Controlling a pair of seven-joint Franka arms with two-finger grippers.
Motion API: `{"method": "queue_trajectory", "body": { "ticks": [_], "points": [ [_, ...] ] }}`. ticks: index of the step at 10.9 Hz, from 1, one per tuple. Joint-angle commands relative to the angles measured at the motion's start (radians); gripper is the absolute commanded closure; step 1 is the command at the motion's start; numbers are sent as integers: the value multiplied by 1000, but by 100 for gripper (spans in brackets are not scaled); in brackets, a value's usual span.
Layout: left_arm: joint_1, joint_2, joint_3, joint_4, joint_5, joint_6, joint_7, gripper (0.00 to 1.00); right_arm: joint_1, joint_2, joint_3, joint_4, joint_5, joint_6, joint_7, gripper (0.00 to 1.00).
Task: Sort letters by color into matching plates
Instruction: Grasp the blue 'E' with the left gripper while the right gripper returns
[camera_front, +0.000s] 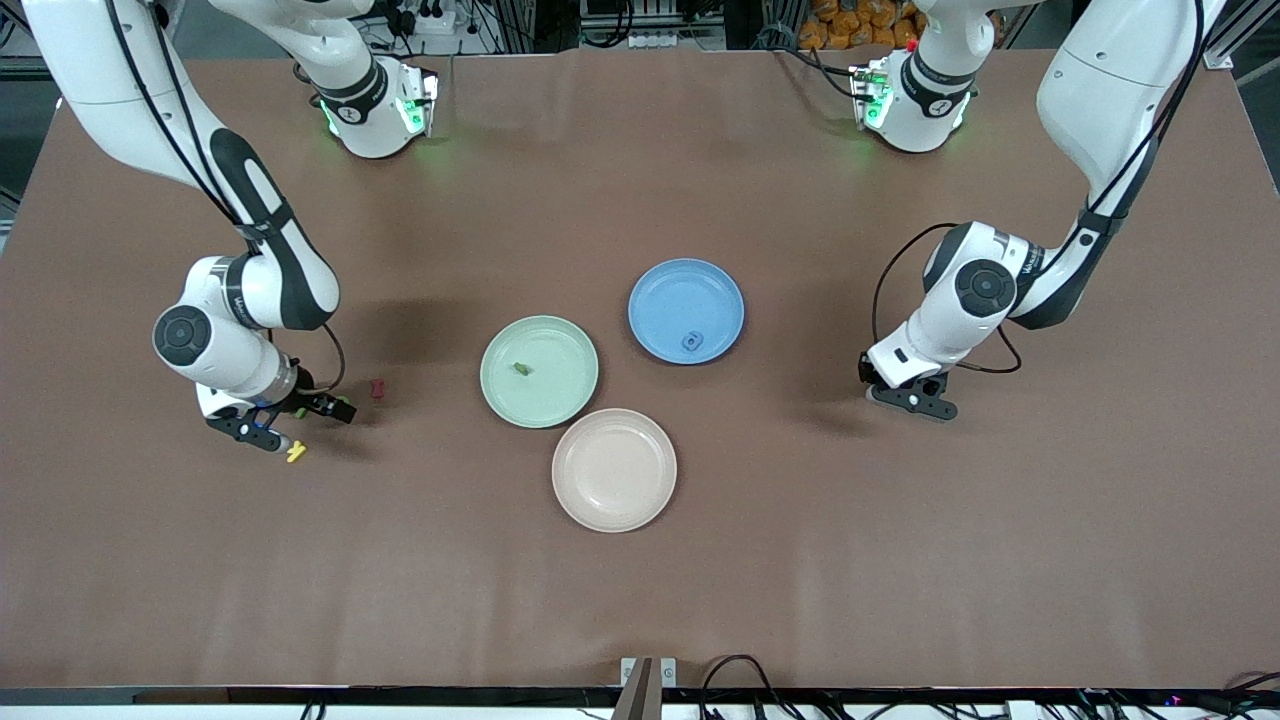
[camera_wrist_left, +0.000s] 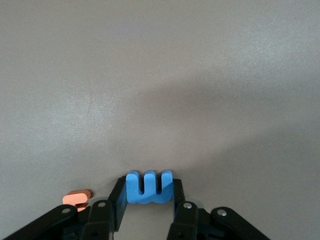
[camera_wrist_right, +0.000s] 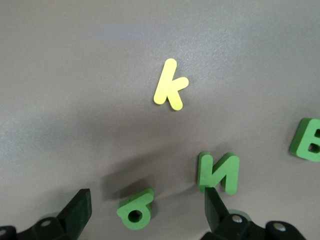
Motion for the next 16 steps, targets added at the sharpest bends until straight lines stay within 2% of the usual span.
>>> {"method": "queue_trajectory", "body": {
  "ticks": [1, 3, 5, 6, 9, 12, 14, 16],
  "points": [
    [2, 10, -8, 24, 16, -4, -2, 100, 4, -34, 3, -49, -3, 20, -1, 0],
    [-3, 7, -11, 36, 14, -25, -4, 100, 6, -34, 3, -49, -3, 20, -1, 0],
    [-4, 7, -38, 65, 7, -77, -13, 100, 9, -34, 3, -60, -3, 29, -1, 0],
    [-4, 7, -54, 75, -34, -105, -21, 100, 10, -35, 3, -70, -3, 42, -1, 0],
    [-7, 2, -98, 87, -52, -120, -86, 100, 15, -43, 3, -84, -3, 49, -1, 0],
    [-61, -1, -109, 98, -52, -137, -187, 100, 21, -47, 3, -90, -3, 49, -1, 2],
    [-98, -1, -109, 127, -52, -177, -238, 100, 21, -46, 3, -90, -3, 50, -1, 6],
    [-128, -3, -108, 133, -49, -197, -303, 100, 21, -46, 3, -90, -3, 66, -1, 21]
  ]
}}
